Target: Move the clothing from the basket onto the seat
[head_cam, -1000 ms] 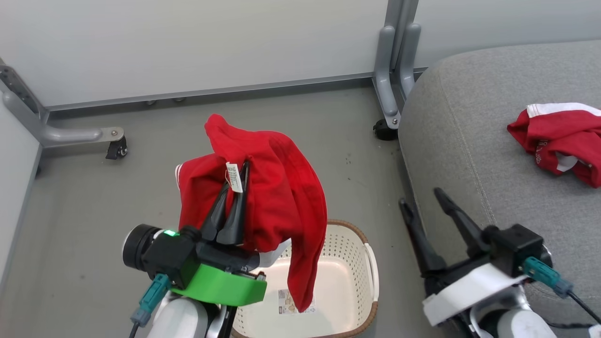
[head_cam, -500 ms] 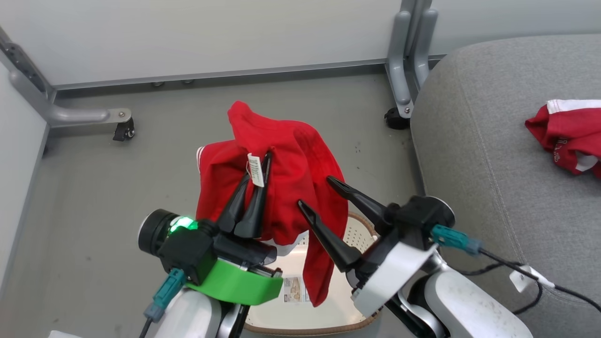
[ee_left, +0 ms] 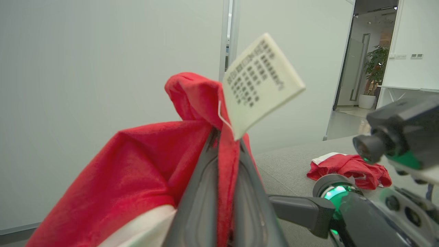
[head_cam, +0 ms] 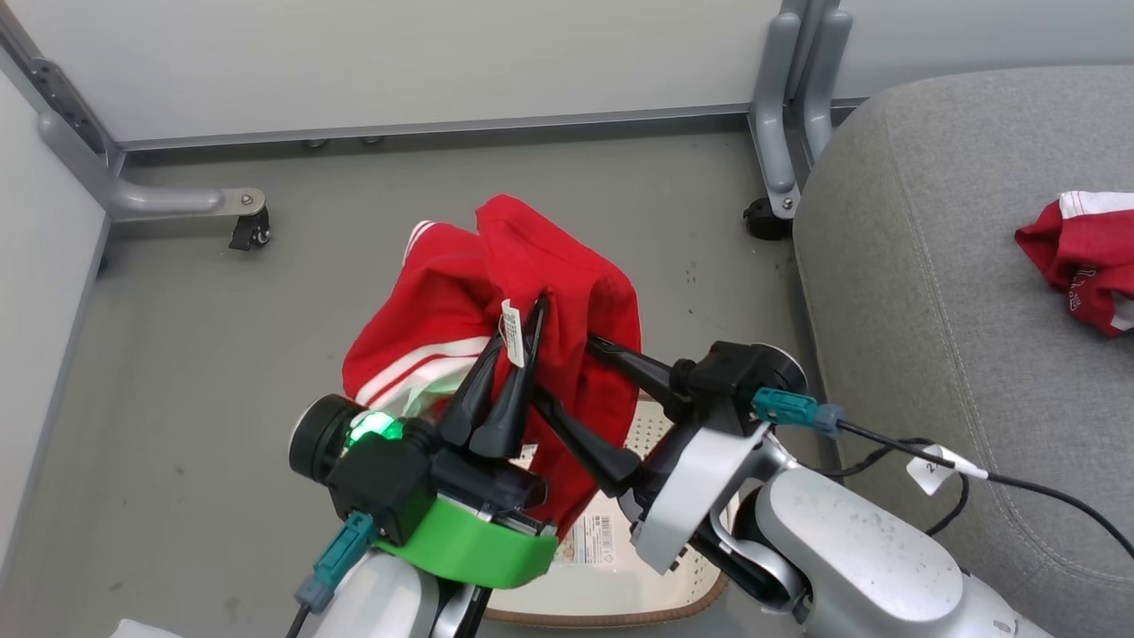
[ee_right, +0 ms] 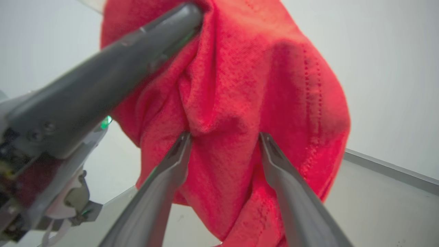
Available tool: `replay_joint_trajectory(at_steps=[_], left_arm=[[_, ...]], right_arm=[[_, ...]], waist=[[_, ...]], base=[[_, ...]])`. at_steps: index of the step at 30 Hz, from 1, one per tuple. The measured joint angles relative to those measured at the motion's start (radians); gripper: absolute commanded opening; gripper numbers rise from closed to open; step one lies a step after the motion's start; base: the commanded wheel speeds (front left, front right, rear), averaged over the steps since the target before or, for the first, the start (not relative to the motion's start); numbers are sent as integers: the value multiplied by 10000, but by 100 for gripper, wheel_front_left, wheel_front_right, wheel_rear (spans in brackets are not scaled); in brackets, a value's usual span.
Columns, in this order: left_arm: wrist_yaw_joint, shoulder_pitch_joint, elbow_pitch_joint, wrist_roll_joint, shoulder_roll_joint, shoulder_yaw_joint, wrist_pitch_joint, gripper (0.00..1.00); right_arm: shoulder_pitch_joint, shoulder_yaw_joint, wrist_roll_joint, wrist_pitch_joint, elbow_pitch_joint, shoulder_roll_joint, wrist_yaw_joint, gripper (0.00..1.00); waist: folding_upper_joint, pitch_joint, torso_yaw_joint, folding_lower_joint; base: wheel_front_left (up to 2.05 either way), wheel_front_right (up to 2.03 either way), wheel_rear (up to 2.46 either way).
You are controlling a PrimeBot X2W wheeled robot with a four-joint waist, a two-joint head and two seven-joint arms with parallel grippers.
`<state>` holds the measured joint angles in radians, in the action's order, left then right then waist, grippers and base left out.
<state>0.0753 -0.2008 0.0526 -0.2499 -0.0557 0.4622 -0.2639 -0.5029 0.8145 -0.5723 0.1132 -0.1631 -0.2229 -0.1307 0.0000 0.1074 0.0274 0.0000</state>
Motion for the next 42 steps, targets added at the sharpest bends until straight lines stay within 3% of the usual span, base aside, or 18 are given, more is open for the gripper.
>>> replay_joint_trajectory(at_steps=[6,7,8,9,10,34,35,36,37,42], left_arm=[[33,-36,-12,-2,4,67,0,0],[38,-51,-12,-4,4,79,0,0],[38,-58,-13,-8,4,86,0,0],[40,-65,-13,-25,6,104,0,0],[40,-68,-15,-35,8,125,0,0],[33,-103,-102,-27,23,56,0,0],[2,-103,-81,-8,25,27,2,7],[-67,-103,-46,44,25,-25,0,60],[-136,-103,-31,96,25,-58,2,100],[-226,-103,123,259,0,-130,0,100]], right_arm=[[-661,721,-491,242,-347,-115,0,100],[-768,817,-558,309,-420,-113,0,89],[-838,892,-619,334,-474,-115,0,54],[-932,1028,-683,389,-531,-123,0,5],[-1014,1141,-765,431,-577,-123,0,0],[-1768,2140,-1601,1070,-1308,-286,0,0],[-1775,2146,-1615,1089,-1317,-297,0,0],[-1787,2146,-1624,1101,-1325,-313,0,0],[-1794,2144,-1632,1108,-1338,-324,0,0],[-1795,2025,-1626,1195,-1467,-345,0,0]], waist=[[0,16,-9,0],[0,23,-9,0],[0,26,-9,0],[0,35,-8,0],[0,40,-5,0],[0,5,18,0],[0,6,20,0],[0,12,24,0],[0,14,28,0],[0,11,50,0]], base=[[0,0,0],[0,0,0],[0,0,0],[0,0,0],[0,0,0],[0,0,0],[0,0,0],[0,0,0],[0,0,0],[0,0,0]])
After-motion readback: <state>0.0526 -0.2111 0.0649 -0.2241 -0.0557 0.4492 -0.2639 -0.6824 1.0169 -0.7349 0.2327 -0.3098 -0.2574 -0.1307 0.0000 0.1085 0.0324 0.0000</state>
